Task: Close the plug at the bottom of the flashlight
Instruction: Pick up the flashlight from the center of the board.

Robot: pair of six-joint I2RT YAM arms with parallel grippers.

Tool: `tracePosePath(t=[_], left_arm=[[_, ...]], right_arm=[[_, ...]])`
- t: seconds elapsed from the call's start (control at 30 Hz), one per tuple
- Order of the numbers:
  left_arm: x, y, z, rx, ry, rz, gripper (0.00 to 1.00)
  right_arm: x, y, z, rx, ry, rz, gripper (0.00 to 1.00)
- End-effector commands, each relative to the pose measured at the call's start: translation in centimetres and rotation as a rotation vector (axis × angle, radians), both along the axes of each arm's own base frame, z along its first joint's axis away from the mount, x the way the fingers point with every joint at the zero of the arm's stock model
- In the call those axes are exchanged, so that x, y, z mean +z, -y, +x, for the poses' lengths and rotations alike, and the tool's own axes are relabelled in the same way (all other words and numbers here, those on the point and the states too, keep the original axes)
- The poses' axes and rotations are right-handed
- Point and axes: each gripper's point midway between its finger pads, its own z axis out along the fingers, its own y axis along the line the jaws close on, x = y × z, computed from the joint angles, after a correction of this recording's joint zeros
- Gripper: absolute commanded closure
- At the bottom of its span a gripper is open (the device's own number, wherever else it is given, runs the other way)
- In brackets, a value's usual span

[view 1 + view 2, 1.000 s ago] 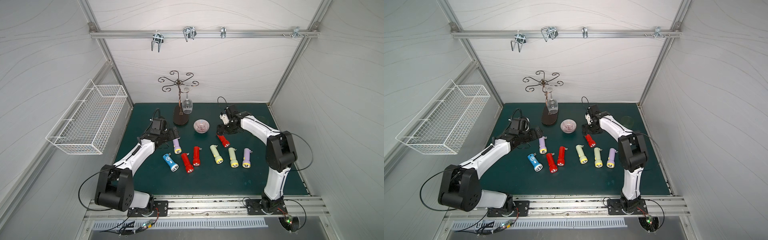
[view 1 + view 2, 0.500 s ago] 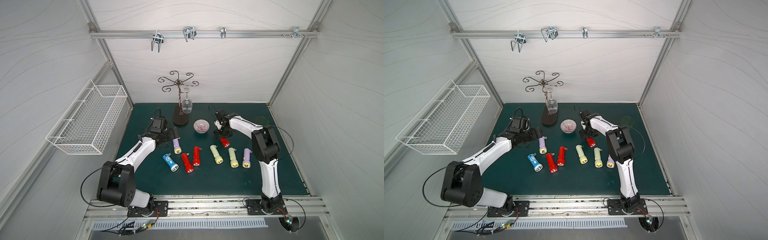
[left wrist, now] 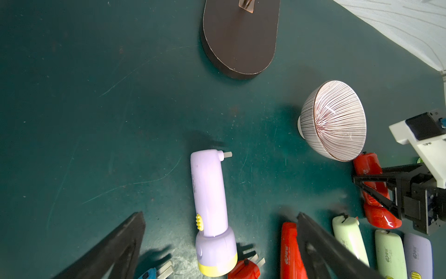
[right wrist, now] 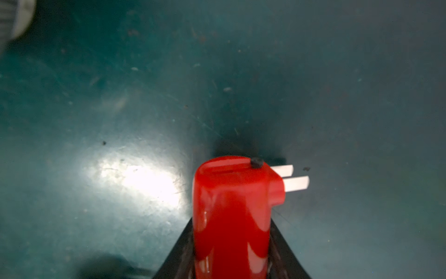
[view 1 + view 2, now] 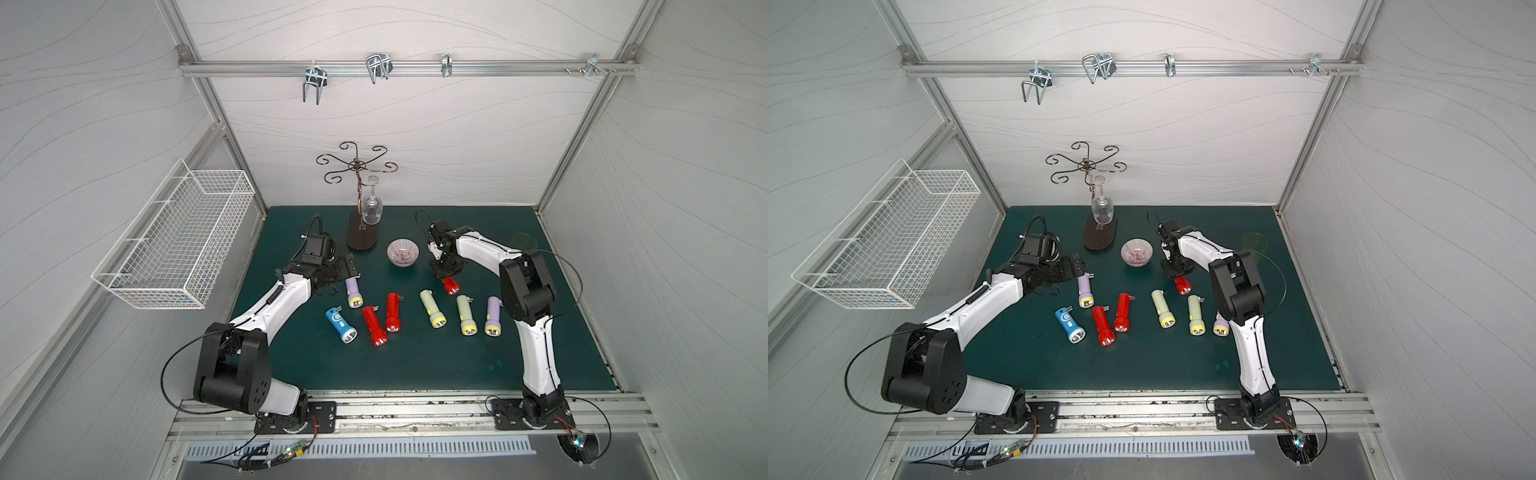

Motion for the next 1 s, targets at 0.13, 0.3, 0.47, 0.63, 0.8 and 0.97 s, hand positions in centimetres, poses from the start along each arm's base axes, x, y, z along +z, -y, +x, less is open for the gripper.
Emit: tracePosePath(t=[0.13, 0.3, 0.47, 0.63, 0.8, 0.97], left_arm=[[1.5, 0.7, 1.0, -0.010, 0.033, -0.037, 0.02], [1.6, 1.9, 0.7, -0.024, 0.013, -0.071, 0.03], [2.7, 2.7, 0.5, -0.010, 0.005, -0.117, 0.05], [4.9, 4.3, 0.3, -0.049, 0.000, -0.213, 0.05], [7.4, 6.1, -0.1, -0.050, -0.004, -0.359, 0.06], [8.5, 8.4, -0.3, -0.025, -0.039, -0.493, 0.09]], right_arm=[[2.6, -0.1, -0.5, 0.033, 0.034, 0.041, 0.87], [6.5, -0.9, -0.4, 0.051, 0.112, 0.147, 1.00], [11.5, -2.6, -0.1, 0.125, 0.252, 0.321, 1.00], [15.8, -3.5, 0.7, 0.188, 0.382, 0.389, 1.00], [19.4, -5.1, 0.8, 0.302, 0.576, 0.536, 1.00], [21.5, -5.4, 0.2, 0.460, 0.882, 0.562, 1.00]])
